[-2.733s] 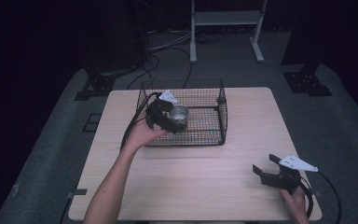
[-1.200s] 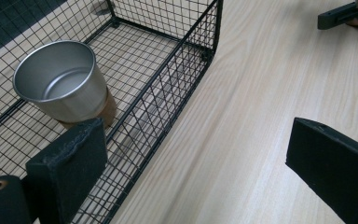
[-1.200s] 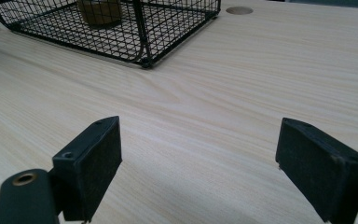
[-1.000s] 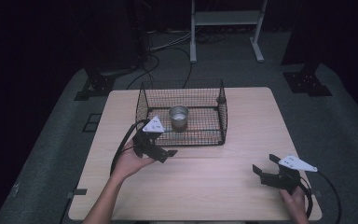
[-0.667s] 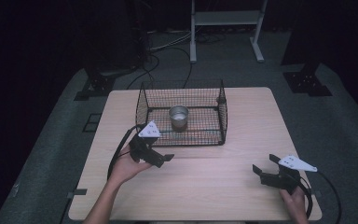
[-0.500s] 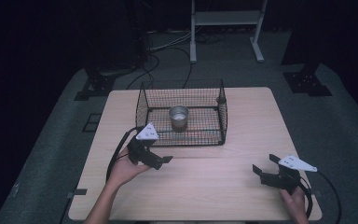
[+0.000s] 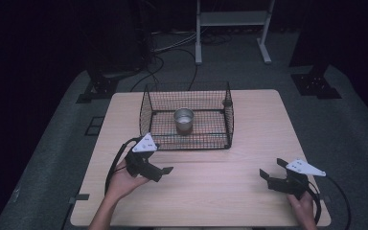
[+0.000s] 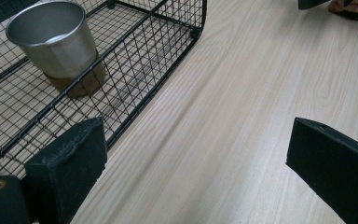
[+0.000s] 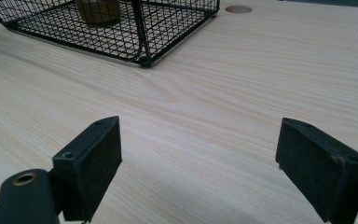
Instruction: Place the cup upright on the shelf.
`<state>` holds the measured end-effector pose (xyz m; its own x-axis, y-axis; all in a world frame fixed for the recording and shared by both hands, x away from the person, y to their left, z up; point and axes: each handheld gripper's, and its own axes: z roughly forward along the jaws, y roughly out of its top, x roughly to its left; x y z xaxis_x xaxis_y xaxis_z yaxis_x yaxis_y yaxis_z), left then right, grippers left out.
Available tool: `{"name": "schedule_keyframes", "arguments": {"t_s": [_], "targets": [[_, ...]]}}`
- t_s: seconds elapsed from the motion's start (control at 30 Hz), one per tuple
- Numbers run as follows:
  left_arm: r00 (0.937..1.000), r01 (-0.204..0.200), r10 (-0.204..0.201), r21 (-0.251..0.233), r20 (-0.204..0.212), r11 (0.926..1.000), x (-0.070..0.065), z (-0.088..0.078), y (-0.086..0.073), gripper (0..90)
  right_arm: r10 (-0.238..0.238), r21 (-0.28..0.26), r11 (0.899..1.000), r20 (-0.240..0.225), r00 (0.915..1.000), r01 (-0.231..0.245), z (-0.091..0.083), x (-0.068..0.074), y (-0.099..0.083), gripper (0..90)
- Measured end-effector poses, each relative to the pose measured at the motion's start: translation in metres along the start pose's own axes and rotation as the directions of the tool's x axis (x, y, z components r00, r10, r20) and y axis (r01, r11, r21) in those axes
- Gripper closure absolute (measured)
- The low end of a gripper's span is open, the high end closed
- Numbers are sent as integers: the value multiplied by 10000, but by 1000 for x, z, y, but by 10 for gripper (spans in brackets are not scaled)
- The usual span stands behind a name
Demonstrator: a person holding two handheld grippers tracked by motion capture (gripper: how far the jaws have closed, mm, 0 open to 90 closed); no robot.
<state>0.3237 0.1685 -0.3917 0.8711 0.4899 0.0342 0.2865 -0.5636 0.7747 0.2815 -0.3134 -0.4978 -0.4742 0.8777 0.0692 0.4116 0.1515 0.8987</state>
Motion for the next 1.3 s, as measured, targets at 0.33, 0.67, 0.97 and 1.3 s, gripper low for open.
{"name": "schedule_keyframes", "arguments": {"t_s": [0.33,0.67,0.97,1.3], "targets": [[9995,141,-148,-228,-284,9996,-3,-8,-18,39,-7,10,10000,29,10000,7,0,0,0,136],[9972,672,-687,-510,-283,9964,-5,-10,-42,39,-23,16,10000,44,10000,23,0,0,0,136],[9929,1114,-1154,-1136,-292,9873,-5,-19,-61,39,-13,24,10000,53,10000,13,0,0,0,136],[9868,1301,-1440,-1664,-746,9774,-14,-30,-79,39,-8,20,10000,57,10000,8,0,0,0,136]]}}
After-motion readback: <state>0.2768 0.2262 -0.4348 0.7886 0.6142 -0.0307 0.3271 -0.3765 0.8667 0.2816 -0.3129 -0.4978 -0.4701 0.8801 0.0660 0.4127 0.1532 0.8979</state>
